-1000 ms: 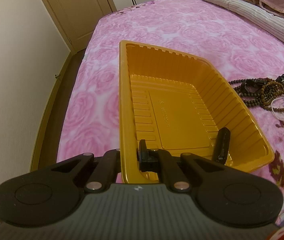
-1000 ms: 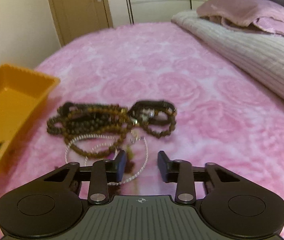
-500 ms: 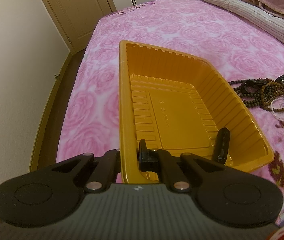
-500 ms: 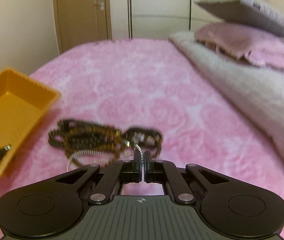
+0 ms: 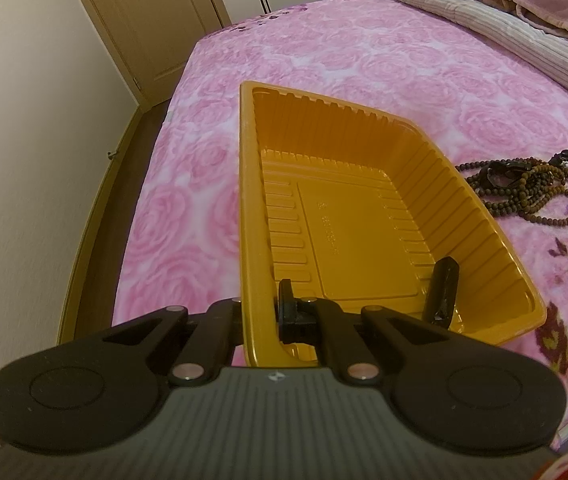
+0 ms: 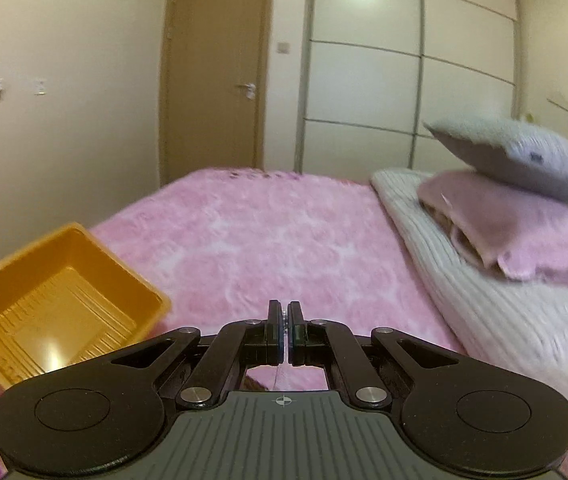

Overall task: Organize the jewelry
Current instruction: 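Pinch the pearl necklace with the right tool and lay it in the tray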

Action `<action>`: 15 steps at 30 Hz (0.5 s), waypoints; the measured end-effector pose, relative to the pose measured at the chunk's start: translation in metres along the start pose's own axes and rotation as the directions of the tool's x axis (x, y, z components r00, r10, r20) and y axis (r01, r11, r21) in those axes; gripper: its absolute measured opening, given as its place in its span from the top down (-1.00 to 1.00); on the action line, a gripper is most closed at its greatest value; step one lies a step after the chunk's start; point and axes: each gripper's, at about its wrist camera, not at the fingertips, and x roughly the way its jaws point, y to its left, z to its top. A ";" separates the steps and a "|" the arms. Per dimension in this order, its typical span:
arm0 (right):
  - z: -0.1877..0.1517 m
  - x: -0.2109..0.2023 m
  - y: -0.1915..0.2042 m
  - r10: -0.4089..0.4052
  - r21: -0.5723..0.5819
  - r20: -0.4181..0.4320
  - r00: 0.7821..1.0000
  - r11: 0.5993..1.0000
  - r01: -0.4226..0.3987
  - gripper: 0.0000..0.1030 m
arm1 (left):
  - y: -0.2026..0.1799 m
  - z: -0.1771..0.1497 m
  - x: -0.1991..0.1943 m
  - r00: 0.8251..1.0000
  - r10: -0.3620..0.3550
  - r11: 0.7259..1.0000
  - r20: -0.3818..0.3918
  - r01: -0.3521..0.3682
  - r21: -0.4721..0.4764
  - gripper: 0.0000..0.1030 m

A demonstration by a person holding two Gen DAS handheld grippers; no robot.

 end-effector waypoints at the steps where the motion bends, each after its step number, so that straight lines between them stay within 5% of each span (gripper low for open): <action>1: 0.004 -0.002 0.002 0.016 -0.010 0.005 1.000 1.000 -0.016 0.96 | 0.000 0.000 0.000 1.000 0.000 1.000 0.000 0.000 0.000 0.95; 9: 0.038 0.004 0.036 0.170 -0.075 0.029 0.985 0.983 -0.168 0.96 | -0.001 0.000 0.000 1.000 -0.002 1.000 0.001 0.002 0.002 0.95; 15: 0.068 0.022 0.078 0.335 -0.094 0.044 0.941 0.939 -0.330 0.96 | 0.002 -0.001 0.001 1.000 -0.009 1.000 0.001 0.009 0.000 0.95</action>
